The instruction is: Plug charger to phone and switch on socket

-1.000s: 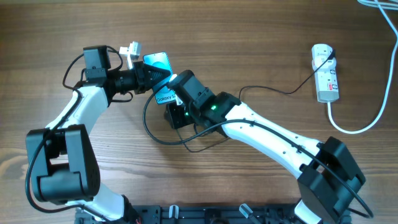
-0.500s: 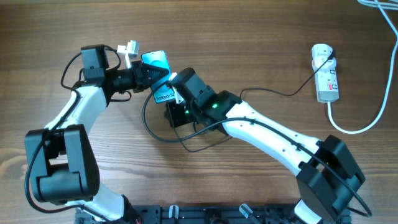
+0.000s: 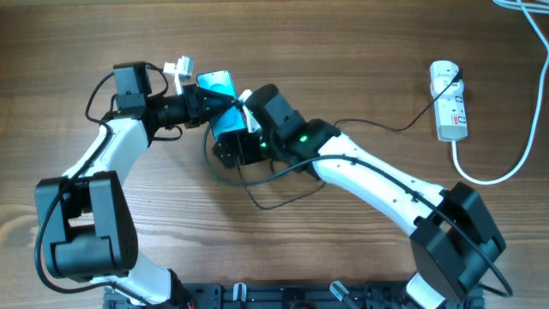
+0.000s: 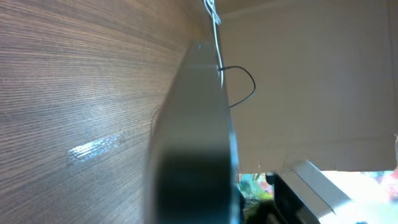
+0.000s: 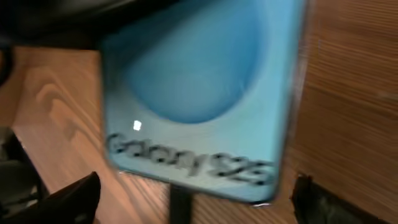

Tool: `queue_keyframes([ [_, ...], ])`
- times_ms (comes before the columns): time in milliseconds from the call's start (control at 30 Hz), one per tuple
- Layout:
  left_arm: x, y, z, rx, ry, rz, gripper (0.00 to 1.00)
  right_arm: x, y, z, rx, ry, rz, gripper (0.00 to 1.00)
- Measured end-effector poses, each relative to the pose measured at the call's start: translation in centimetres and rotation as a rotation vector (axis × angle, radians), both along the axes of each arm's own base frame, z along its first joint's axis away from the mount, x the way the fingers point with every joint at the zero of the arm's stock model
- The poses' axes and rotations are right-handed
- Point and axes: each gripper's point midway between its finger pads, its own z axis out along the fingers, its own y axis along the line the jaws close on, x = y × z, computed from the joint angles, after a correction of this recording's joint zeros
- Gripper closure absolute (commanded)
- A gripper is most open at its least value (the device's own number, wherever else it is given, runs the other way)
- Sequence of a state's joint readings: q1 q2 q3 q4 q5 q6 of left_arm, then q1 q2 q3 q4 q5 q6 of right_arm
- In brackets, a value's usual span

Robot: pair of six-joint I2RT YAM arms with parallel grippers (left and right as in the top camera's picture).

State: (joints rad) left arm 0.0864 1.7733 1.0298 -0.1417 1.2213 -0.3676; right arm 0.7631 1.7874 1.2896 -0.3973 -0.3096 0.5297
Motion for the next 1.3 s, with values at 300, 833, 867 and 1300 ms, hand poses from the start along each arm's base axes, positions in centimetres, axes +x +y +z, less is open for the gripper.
queue_keyframes([
  [300,-1.0,-2.2,2.0,-0.076,-0.103,-0.118,0.96,2.3,-7.4,5.1,0.296,0.095,0.171,0.23],
  [833,-3.5,-5.1,5.9,-0.229,-0.208,-0.337,0.96,0.8,-2.3,6.3,0.452,0.054,0.358,0.76],
  [867,-3.5,-5.1,5.9,-0.229,-0.209,-0.337,0.96,0.8,-2.3,6.3,0.453,0.059,0.353,0.76],
  [1300,-3.5,-5.0,6.3,-0.233,-0.216,-0.344,0.10,1.7,-2.4,6.4,0.478,0.112,0.294,0.96],
])
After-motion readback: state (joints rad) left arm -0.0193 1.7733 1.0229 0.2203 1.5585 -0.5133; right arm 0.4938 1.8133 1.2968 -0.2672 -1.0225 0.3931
